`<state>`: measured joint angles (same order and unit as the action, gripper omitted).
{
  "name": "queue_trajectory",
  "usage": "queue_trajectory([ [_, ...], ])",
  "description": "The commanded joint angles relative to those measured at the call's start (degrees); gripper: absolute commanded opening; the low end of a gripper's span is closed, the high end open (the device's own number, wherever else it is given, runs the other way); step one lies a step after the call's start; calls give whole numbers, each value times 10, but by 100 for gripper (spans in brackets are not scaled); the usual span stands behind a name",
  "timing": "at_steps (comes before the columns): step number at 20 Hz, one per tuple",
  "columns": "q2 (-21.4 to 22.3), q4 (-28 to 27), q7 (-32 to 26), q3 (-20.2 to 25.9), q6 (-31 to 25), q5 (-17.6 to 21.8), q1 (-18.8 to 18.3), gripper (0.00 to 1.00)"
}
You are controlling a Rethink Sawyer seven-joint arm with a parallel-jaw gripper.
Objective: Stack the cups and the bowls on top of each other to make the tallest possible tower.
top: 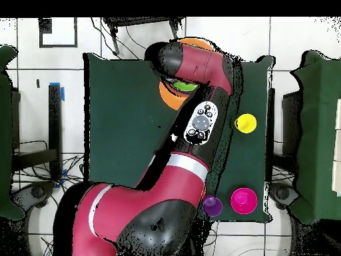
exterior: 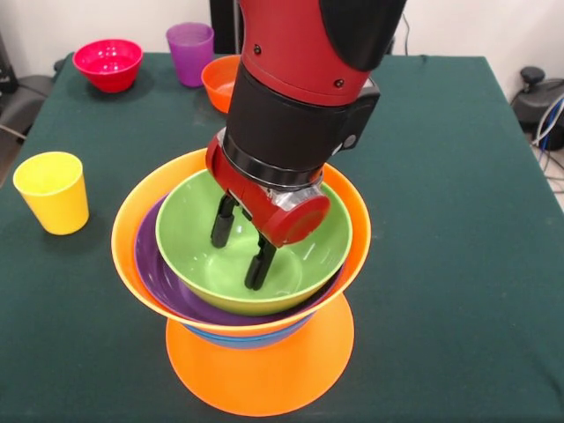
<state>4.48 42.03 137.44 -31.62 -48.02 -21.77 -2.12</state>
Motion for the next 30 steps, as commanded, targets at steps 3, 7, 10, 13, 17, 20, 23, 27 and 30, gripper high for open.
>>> queue_trajectory([
  [3,4,60,-12,79,20,32,11,100],
  [7,8,65,-11,80,18,32,11,100],
  [10,13,74,-11,81,20,33,14,100],
  [13,14,75,-10,81,21,33,15,100],
  [17,16,79,-9,82,22,33,16,100],
  [20,17,84,-5,81,26,33,19,100],
  [23,16,82,-5,80,26,33,19,100],
  [27,17,80,-6,78,24,34,19,100],
  [30,18,81,-6,78,23,34,19,100],
])
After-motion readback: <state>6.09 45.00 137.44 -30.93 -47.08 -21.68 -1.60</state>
